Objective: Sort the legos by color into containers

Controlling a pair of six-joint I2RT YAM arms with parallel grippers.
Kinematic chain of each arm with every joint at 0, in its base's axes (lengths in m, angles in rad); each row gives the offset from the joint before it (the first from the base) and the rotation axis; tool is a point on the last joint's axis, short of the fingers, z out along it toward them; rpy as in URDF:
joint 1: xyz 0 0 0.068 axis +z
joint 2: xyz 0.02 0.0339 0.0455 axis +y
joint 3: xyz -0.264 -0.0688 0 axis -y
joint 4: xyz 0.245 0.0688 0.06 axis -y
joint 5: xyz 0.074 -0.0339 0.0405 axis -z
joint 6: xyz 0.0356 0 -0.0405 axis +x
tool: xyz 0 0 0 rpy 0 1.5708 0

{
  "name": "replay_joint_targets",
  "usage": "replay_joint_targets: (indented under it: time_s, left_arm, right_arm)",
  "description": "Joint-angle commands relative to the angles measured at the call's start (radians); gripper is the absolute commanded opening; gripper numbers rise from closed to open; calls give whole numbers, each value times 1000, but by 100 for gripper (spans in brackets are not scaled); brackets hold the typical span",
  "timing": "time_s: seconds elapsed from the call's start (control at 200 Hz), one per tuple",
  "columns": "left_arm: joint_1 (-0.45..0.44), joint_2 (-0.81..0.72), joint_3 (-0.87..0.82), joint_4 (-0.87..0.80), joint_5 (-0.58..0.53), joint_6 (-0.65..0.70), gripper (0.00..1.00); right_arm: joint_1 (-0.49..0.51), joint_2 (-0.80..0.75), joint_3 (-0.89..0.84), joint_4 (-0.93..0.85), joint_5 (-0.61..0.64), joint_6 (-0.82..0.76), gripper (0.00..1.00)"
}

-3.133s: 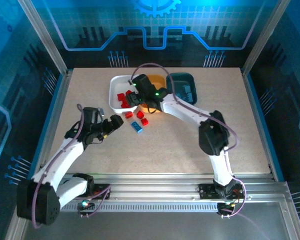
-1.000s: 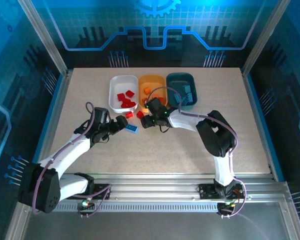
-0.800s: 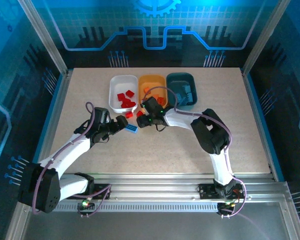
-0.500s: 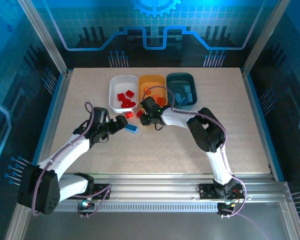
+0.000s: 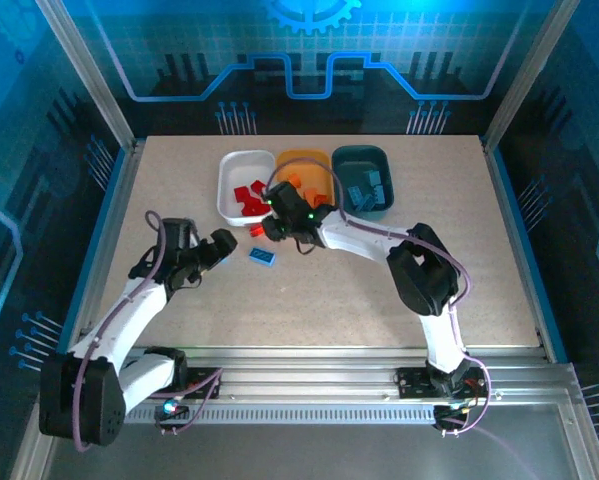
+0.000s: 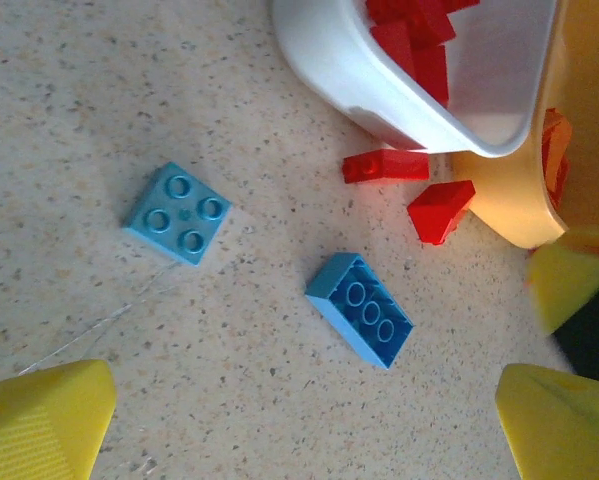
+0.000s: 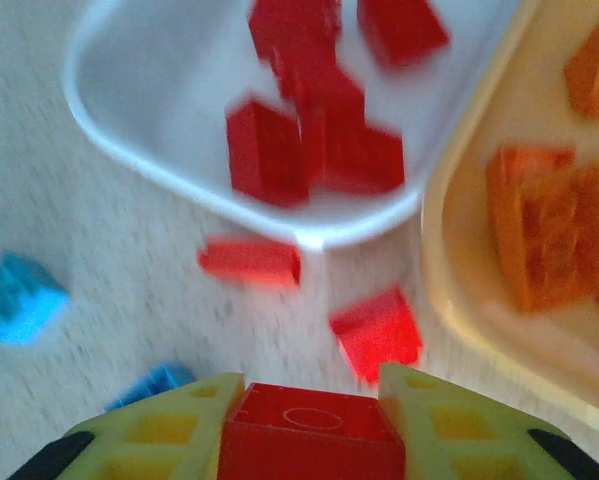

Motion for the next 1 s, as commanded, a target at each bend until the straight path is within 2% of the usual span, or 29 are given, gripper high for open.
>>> replay_joint_targets:
  time_s: [0.0, 0.21, 0.33, 0.37, 0.43, 0.525, 0.645, 0.78, 0.895, 0.995]
  left_arm:
    - [17, -40, -32, -27, 58, -4, 99]
    - [22, -70, -52, -36, 71, -9, 99]
    - [24, -78, -53, -46, 81, -5, 99]
    - [24, -81, -53, -49, 83, -2, 99]
    - [24, -84, -54, -53, 84, 0, 99]
    - [23, -91, -58, -54, 82, 1, 99]
    - [24, -88, -62, -43, 77, -2, 99]
    - [24, -84, -68, -40, 59, -3, 99]
    - [27, -99, -78, -56, 29, -3, 99]
    - [40, -117, -96, -63, 17, -9, 99]
  right_arm:
    - [-24, 112, 154, -36, -7, -42, 34]
    - [-45, 288, 425, -95, -26, -96, 35]
    - [-50, 377, 571, -155, -40, -131, 39]
    - [-51, 402, 617, -175, -43, -140, 44]
    - [-52, 433, 679, -207, -47, -150, 61]
    - [-51, 435, 710, -222, -42, -159, 70]
    - [-44, 360, 638, -191, -30, -170, 71]
    - [-24, 178, 388, -92, -45, -187, 69]
    - [1, 67, 179, -81, -119, -238, 70]
    - [25, 4, 30, -69, -192, -271, 74]
